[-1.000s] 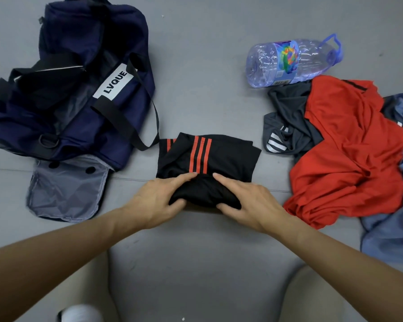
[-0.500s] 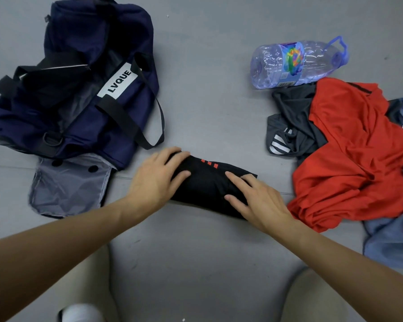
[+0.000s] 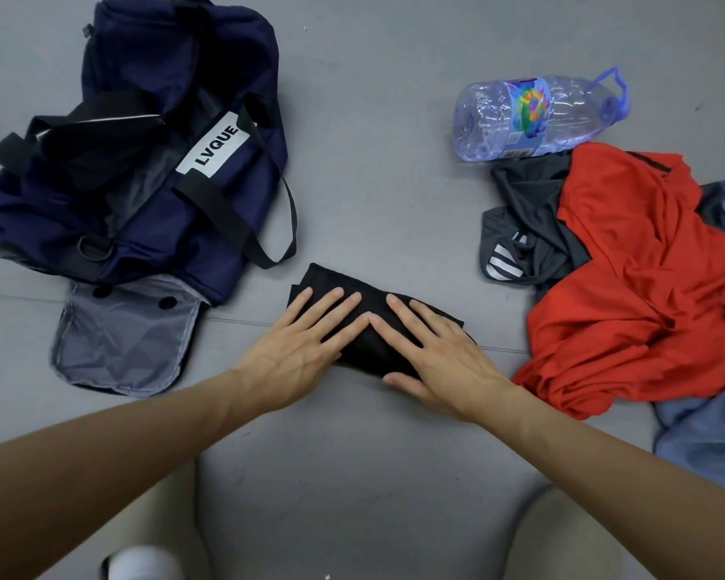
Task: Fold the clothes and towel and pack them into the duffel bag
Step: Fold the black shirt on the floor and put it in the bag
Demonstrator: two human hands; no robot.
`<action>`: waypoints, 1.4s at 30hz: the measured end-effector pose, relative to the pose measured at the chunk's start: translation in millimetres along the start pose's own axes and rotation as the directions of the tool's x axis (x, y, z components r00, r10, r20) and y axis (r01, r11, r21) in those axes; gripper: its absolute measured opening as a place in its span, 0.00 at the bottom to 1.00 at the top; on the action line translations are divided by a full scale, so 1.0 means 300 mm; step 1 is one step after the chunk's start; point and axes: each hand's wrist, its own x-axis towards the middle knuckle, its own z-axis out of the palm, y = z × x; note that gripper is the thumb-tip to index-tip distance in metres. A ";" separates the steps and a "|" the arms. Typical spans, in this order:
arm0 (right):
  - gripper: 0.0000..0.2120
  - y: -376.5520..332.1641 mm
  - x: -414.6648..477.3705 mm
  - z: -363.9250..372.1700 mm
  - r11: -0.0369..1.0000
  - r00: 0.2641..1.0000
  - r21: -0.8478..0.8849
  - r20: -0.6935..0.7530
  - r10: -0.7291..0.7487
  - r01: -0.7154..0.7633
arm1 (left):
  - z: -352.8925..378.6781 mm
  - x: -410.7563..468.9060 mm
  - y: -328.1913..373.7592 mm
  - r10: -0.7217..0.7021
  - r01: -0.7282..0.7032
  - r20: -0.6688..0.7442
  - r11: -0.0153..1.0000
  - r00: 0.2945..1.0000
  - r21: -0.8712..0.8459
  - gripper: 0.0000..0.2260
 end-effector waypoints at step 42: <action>0.30 -0.033 0.033 -0.055 0.911 0.995 0.401 0.059 0.080 -0.096 | -0.170 0.107 0.068 -0.471 0.379 0.201 0.321 0.859 -0.868 0.38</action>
